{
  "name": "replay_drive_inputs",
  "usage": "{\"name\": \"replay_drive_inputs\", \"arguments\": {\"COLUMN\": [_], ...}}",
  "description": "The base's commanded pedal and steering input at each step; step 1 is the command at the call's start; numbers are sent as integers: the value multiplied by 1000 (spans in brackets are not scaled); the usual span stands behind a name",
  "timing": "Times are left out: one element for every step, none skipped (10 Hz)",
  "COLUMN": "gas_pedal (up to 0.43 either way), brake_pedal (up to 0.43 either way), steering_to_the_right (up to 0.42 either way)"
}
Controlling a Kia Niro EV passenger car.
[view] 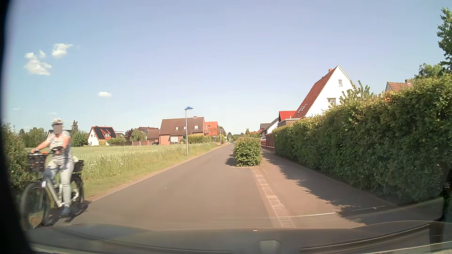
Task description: Follow the waypoints while adhering to traffic rules and regulations
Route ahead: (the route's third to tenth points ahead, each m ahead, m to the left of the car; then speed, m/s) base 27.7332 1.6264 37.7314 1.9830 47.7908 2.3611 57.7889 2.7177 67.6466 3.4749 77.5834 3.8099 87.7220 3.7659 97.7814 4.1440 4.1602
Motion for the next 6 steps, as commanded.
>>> {"name": "replay_drive_inputs", "arguments": {"gas_pedal": [87, 87, 87, 87, 87, 87], "brake_pedal": [6, 6, 6, 6, 6, 6], "steering_to_the_right": [-33, -36, -38, -39, -41, -46]}}
